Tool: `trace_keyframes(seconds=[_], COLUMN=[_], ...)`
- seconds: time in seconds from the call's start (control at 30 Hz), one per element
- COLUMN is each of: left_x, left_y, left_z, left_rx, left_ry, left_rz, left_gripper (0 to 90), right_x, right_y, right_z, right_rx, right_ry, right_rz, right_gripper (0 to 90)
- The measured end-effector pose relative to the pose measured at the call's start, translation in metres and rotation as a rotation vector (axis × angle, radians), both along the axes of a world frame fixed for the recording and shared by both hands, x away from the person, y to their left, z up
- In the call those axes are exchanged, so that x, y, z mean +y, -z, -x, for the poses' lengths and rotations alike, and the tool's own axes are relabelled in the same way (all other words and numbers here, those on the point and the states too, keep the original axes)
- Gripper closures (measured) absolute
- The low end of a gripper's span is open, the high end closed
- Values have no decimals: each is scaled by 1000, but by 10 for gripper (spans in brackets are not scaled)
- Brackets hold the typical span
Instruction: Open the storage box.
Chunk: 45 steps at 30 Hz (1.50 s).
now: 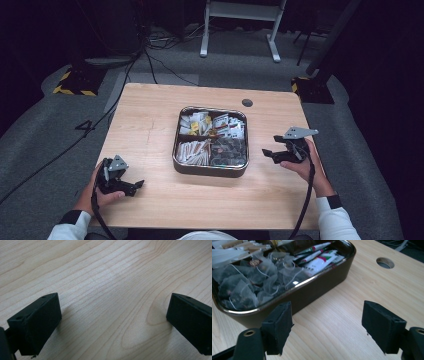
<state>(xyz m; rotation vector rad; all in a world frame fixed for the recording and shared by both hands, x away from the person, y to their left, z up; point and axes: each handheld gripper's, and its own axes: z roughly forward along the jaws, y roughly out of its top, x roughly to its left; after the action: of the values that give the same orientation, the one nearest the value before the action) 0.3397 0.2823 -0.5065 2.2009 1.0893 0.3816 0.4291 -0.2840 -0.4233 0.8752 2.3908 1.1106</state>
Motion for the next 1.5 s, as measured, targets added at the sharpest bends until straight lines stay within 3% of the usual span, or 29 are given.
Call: trace_keyframes(seconds=[0.2,0.53,1.07,1.27,1.5], left_x=[0,0,0,0,0], left_y=[0,0,0,0,0], left_z=[0,0,0,0,0], left_rx=[0,2,-1,-2,-2], left_ry=[0,-3,-3,-3,-3], left_rz=[0,3,1,1,1], left_gripper=[0,1,1,1,1], right_x=[15,59,105,126,136], right_y=[-8,-19,-15,-6,2], right_z=[-7,-22,-41,-49,-53], right_rx=[-10,-18,8,26,42], right_ry=[-30,-108,-149,-164,-171], right_rz=[2,28,48,86,86], right_gripper=[249,253,262,295,295])
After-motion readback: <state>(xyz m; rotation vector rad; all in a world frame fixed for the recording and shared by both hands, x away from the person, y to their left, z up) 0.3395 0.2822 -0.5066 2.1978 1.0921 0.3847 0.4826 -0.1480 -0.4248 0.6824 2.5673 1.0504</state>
